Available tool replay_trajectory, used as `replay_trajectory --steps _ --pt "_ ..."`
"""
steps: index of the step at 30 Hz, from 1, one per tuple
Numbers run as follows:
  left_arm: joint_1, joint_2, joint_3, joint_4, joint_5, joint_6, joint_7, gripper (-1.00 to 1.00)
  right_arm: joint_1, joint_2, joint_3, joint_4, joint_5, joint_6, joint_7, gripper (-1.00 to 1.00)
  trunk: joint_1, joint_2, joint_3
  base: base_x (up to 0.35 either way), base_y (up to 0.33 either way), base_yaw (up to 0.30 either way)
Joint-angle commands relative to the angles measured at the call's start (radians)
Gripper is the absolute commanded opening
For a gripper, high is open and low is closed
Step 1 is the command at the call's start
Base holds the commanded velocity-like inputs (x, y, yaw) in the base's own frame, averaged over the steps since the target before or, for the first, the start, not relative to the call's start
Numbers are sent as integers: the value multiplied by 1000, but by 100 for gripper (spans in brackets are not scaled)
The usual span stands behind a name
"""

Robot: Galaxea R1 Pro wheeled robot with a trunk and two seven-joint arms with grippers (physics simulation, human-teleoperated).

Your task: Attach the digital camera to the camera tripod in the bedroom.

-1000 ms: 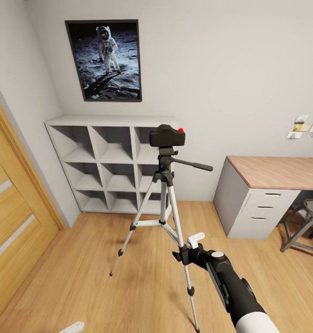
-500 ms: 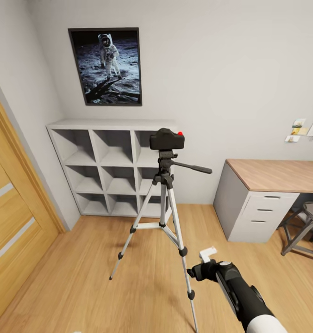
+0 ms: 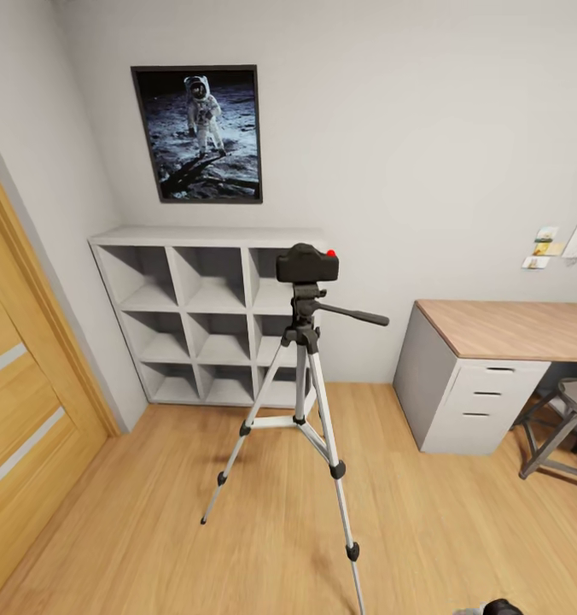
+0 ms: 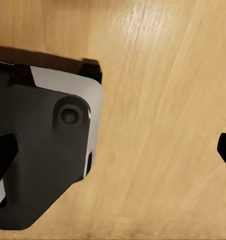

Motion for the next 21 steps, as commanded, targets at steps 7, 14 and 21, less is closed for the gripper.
replay_trajectory --steps 7,14,21 --pt "0 0 -8 0 6 3 2 100 1 3 1 142 -6 -164 0 100 1 -2 9 0 0 0" --pt "1 1 -8 -1 6 1 1 100 1 9 -2 159 -123 -204 -29 100 1 -2 20 0 0 0" --pt "1 -1 -8 0 6 2 1 100 2 3 -3 160 -185 -208 -41 100 1 -2 26 0 0 0"
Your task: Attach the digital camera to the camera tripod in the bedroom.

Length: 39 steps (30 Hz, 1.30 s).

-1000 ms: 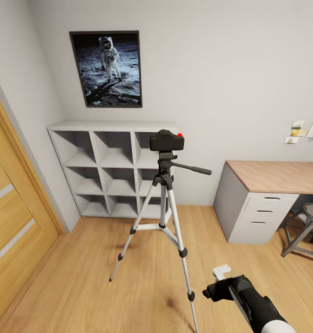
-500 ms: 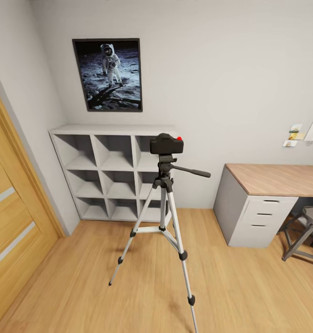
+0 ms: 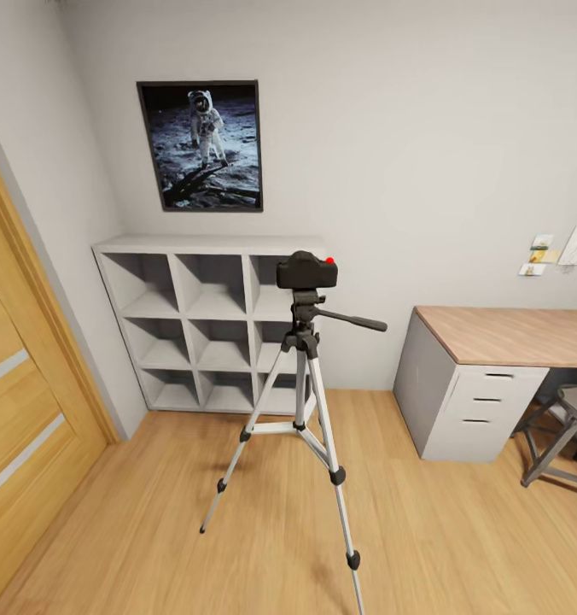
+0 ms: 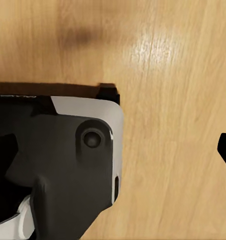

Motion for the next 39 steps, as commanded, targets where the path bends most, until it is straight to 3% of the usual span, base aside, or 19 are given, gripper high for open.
replay_trajectory --steps 1,7,8,10,12,18,27,39 --pt "-1 -1 -8 0 7 4 2 100 -1 -2 2 1 -3 0 0 100 1 -2 -2 0 0 0" --pt "-1 -15 -8 -1 5 4 -1 100 5 6 4 1 -7 -1 -13 100 1 -2 -2 0 0 0" --pt "0 -20 -7 0 6 4 -5 100 48 9 4 1 -7 -14 -19 100 1 -2 -2 0 0 0" --pt "7 -25 -7 0 7 4 -6 100 74 10 5 1 -6 -33 -21 100 1 -2 -2 0 0 0" --pt "58 -37 -8 -1 4 -14 -8 100 145 21 6 1 -5 -134 -54 100 1 -2 -1 0 0 0" --pt "114 -42 -8 0 0 -68 -11 100 205 55 7 1 -4 -232 -154 100 1 -2 -1 0 0 0" --pt "153 -48 -10 0 -8 -81 -12 100 218 63 7 1 -5 -246 -184 100 1 -2 1 0 0 0" --pt "163 -43 -12 -3 -9 -128 -10 100 218 64 7 2 -5 -245 -188 100 1 -2 19 0 0 0"
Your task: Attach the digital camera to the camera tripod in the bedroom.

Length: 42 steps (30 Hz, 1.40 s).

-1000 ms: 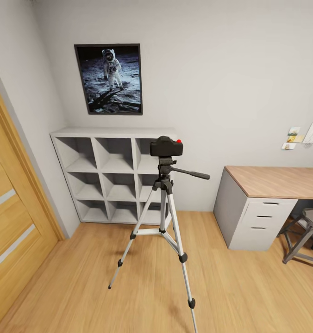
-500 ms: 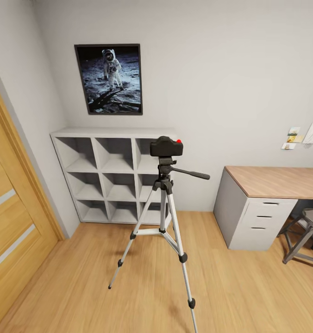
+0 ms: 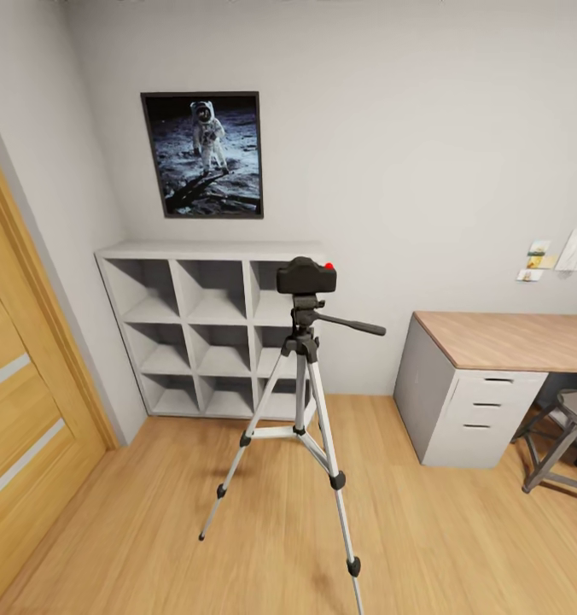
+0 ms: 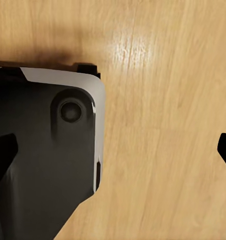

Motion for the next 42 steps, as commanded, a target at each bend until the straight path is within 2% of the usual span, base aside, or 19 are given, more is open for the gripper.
replay_trajectory --steps 1,42 --pt "-1 -1 -9 -2 5 -3 3 100 -1 0 3 2 3 2 3 100 1 -2 -1 0 0 0" --pt "0 0 -9 -12 5 -7 3 100 12 0 3 1 2 0 -8 100 1 -2 65 0 0 0"
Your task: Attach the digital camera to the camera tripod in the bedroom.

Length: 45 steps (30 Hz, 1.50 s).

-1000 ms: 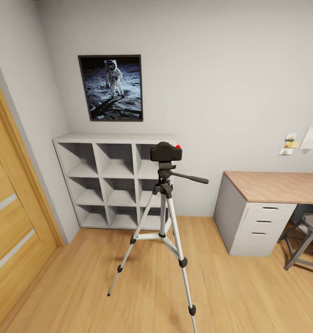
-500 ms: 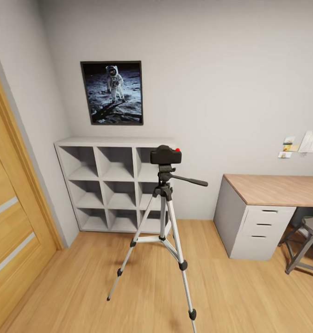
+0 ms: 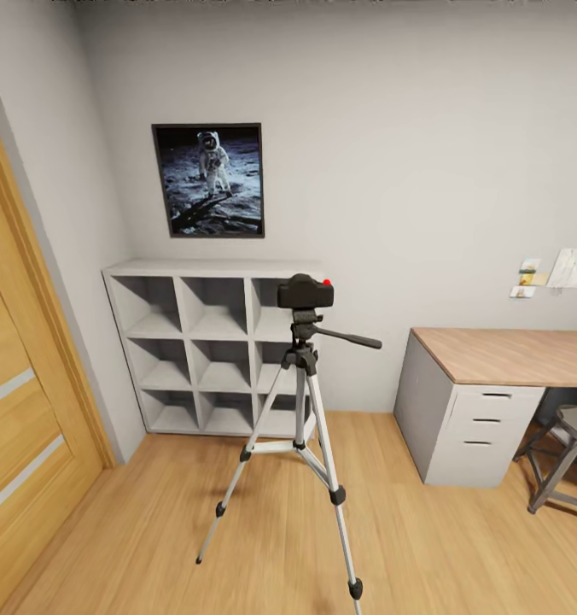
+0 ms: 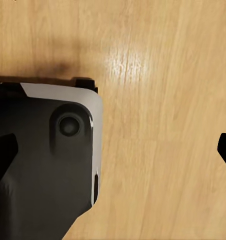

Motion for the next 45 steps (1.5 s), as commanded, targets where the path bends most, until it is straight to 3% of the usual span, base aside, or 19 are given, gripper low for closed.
replay_trajectory --steps 1,45 --pt "0 0 -8 -1 8 -1 3 100 -1 0 3 2 4 2 3 100 0 -1 1 0 0 0" --pt "0 0 -8 -1 8 -1 3 100 -1 -1 4 1 5 0 13 100 0 -1 72 0 0 0"
